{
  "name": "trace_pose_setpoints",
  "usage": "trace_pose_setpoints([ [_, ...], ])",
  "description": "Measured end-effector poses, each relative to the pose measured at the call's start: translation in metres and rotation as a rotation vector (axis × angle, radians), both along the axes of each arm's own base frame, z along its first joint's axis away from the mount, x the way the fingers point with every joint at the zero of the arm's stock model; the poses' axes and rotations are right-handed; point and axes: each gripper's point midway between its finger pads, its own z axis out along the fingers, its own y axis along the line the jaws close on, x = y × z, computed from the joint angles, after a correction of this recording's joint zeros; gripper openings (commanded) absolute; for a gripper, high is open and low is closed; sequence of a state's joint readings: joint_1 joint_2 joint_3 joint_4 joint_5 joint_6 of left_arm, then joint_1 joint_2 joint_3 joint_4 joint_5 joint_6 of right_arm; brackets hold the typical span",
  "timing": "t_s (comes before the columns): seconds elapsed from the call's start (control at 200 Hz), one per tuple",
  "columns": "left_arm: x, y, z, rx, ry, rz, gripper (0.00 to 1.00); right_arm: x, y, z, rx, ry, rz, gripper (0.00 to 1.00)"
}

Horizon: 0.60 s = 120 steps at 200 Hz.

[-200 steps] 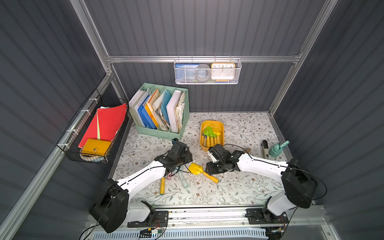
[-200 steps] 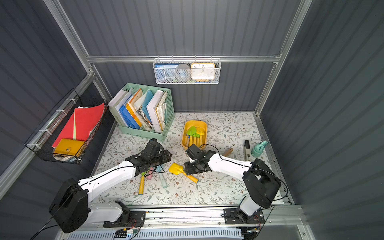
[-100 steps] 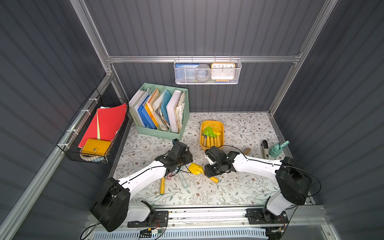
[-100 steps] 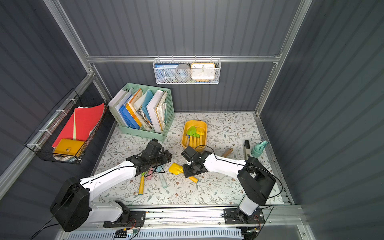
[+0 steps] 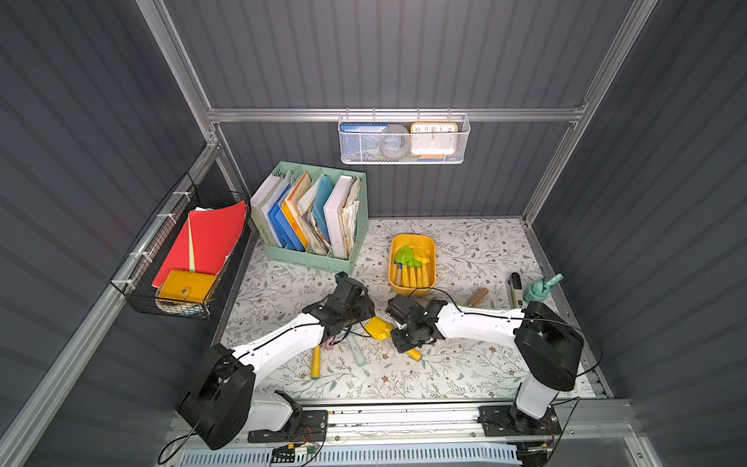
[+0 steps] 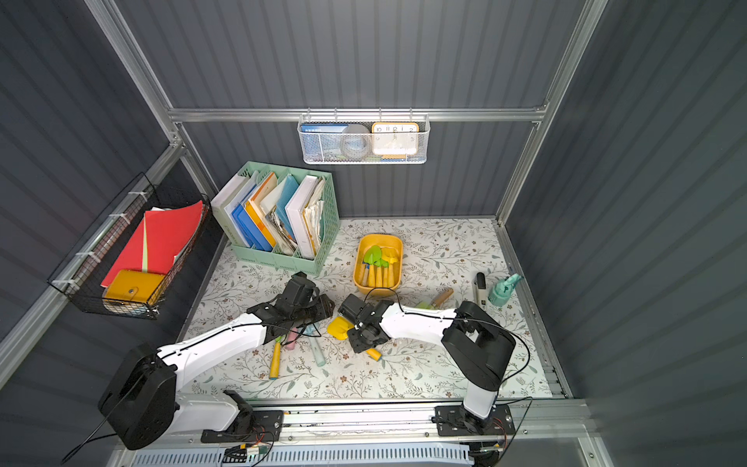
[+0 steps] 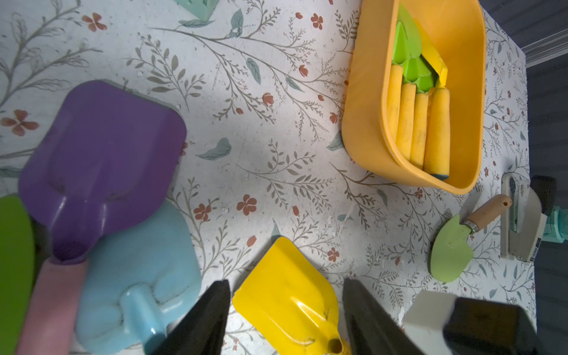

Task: Put the shovel into the storage box
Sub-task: Pick up the shovel from the center of the board.

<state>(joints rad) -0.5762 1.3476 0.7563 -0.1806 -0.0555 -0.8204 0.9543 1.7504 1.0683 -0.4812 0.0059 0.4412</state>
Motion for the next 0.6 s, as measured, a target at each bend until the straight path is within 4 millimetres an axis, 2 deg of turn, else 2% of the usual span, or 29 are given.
trace_pose_setpoints([
  [0.29, -0.0014, 0.0009, -0.0032, -0.001, 0.005, 0.005, 0.64, 0.003, 0.0001, -0.0009, -0.018, -0.024, 0.013, 0.32],
  [0.6, -0.0004, 0.0002, -0.0023, -0.005, 0.0, 0.005, 0.64, 0.0057, -0.003, -0.0011, -0.041, -0.043, 0.024, 0.18],
])
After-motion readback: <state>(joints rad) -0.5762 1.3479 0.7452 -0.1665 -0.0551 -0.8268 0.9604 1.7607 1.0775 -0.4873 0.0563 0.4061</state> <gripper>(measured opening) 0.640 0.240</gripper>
